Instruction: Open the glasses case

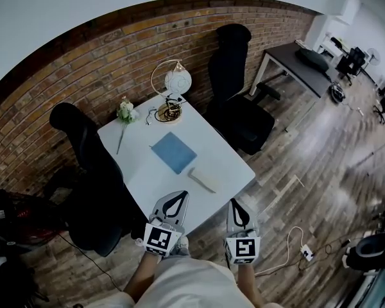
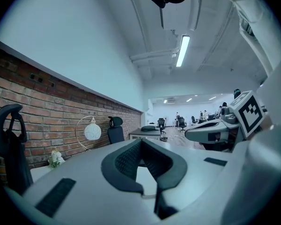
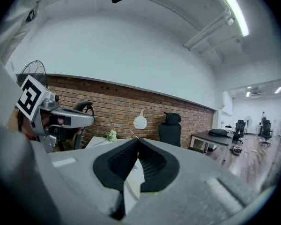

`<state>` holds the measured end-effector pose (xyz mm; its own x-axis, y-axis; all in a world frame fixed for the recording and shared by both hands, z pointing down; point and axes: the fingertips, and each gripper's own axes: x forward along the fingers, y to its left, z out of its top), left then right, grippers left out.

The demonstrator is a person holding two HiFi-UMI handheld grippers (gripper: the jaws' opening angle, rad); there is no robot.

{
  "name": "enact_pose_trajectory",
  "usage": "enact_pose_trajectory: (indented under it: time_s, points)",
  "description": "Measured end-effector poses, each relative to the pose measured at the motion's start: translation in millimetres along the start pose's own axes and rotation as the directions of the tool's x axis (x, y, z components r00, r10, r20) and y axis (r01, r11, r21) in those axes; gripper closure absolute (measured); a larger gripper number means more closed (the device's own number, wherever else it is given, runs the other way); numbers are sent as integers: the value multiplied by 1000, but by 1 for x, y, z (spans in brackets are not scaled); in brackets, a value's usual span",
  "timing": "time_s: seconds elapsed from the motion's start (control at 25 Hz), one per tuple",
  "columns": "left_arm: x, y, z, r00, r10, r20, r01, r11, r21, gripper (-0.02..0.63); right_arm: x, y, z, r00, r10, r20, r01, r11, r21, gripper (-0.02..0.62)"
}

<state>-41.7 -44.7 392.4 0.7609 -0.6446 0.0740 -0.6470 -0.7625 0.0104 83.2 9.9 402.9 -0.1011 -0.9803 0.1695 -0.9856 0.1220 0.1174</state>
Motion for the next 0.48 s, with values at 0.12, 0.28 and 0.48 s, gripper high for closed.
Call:
enact_pose_trajectory:
  time_s: [0.12, 0.28, 0.48]
  points:
    - [4, 9, -1, 1000, -7, 4, 7, 1000, -3, 603, 10, 3, 2, 1000, 2, 4, -2, 1000, -6, 589]
    - [7, 18, -1, 1000, -14, 8, 14, 1000, -2, 603, 18, 4, 3, 1000, -18, 1, 18, 1000, -4, 589]
    - [16, 26, -1, 1000, -29, 8, 29, 1000, -6, 603, 28, 4, 6, 1000, -26, -1, 26, 1000, -9, 589]
